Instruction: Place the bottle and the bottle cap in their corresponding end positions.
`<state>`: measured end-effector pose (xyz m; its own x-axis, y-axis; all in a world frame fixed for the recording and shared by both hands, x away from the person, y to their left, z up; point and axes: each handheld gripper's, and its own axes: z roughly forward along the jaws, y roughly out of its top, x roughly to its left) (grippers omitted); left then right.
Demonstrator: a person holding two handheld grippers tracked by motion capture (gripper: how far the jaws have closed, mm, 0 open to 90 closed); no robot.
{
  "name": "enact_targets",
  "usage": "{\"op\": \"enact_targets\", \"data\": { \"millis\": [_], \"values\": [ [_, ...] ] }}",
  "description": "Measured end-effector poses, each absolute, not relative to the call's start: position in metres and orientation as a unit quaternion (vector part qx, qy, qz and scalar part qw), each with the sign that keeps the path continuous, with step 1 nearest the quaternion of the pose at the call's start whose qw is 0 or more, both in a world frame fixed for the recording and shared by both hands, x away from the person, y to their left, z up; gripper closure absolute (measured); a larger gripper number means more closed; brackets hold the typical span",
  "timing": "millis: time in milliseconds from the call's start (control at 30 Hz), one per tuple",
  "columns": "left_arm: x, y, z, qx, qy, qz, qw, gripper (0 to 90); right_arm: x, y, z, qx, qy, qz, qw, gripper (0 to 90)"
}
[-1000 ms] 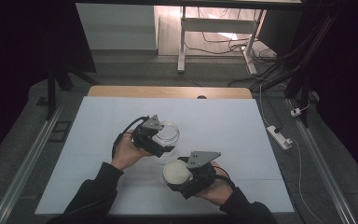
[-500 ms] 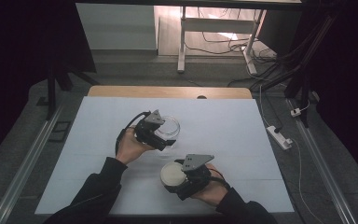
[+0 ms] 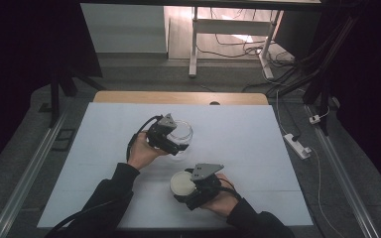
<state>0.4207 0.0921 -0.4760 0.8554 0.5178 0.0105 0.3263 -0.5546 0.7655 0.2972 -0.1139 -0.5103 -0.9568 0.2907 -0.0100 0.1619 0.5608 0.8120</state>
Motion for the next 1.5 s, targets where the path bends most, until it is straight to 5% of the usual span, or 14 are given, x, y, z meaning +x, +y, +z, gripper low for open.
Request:
{"op": "enact_targets", "data": {
  "millis": [1500],
  "values": [
    [0.445, 0.082, -0.506, 0.867, 0.262, 0.134, 0.401, 6.8, 0.324, -0.093, -0.541, 0.172, 0.91, 0.366, 0.089, 6.5]
  ]
}}
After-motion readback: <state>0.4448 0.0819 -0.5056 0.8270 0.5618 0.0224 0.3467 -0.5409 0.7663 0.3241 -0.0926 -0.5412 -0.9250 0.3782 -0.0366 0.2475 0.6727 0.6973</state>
